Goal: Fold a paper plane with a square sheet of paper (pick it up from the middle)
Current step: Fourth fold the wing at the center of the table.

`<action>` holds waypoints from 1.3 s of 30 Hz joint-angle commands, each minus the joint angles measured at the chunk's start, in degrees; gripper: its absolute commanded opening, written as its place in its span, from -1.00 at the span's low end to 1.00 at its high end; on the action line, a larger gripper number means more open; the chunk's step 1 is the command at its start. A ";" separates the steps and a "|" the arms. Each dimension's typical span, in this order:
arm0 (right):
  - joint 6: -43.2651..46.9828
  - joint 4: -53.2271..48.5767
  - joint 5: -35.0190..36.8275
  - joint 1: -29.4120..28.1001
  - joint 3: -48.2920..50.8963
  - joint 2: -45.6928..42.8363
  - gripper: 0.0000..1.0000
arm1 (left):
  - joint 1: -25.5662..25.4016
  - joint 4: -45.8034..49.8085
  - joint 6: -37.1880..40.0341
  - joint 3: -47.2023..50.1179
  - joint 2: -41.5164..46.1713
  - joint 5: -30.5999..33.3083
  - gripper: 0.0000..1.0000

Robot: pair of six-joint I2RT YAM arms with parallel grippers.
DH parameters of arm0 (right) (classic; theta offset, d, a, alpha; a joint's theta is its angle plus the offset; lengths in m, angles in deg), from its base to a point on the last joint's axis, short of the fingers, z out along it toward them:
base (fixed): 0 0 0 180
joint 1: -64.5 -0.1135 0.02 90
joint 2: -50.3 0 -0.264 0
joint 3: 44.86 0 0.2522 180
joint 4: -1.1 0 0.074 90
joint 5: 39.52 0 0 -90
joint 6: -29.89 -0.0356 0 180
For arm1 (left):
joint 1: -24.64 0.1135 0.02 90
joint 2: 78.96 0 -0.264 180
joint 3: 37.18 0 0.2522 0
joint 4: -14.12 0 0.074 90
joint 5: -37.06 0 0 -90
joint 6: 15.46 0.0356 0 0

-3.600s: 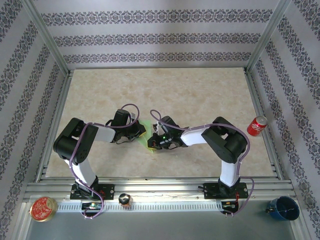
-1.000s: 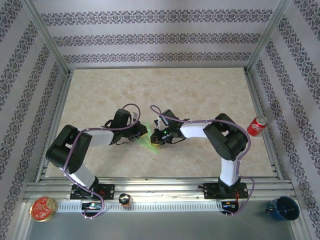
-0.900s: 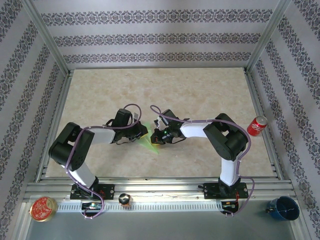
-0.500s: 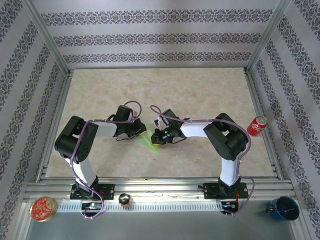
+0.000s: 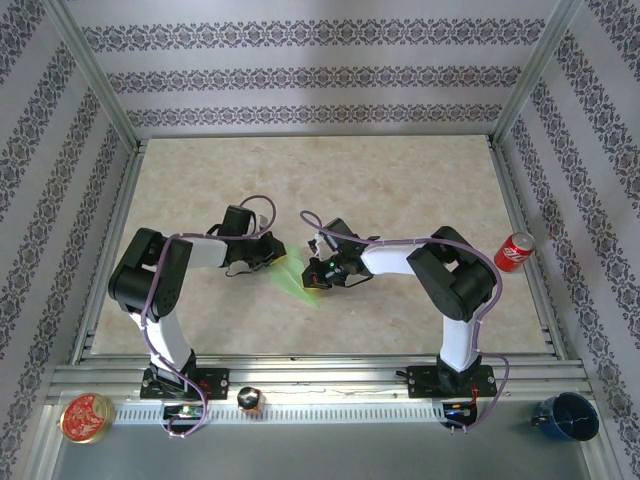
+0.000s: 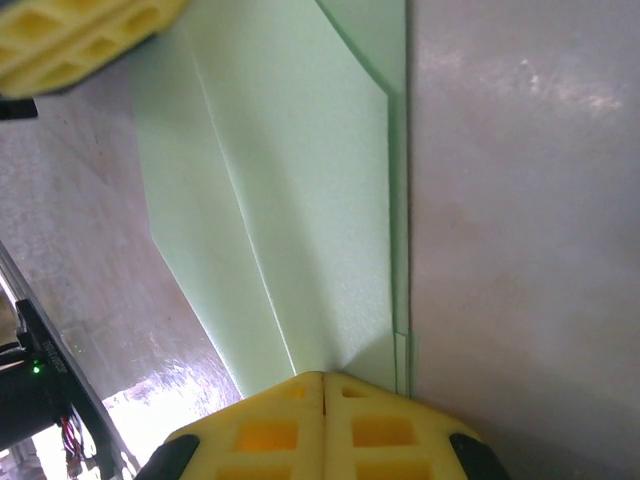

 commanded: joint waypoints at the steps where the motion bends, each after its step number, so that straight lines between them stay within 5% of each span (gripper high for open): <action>1: 1.17 -7.36 3.10 0.57 2.61 2.67 -1.00 | 2.97 8.16 5.05 -2.70 -1.67 7.05 -0.76; 11: 1.21 -7.30 2.86 0.66 2.24 2.38 -1.00 | 3.58 17.32 5.85 -8.14 4.46 8.09 -0.73; 18: 1.21 -7.74 2.60 0.63 1.38 2.29 -1.00 | -1.67 15.57 4.01 -5.71 10.90 8.21 -0.70; 26: 1.30 -8.40 2.77 0.74 1.03 1.41 -0.98 | -5.54 6.95 0.95 -2.31 5.83 3.03 -0.77; 39: -1.06 -7.82 0.04 -0.11 -4.02 -3.87 -0.92 | -5.58 9.04 3.87 1.51 2.20 9.04 -0.88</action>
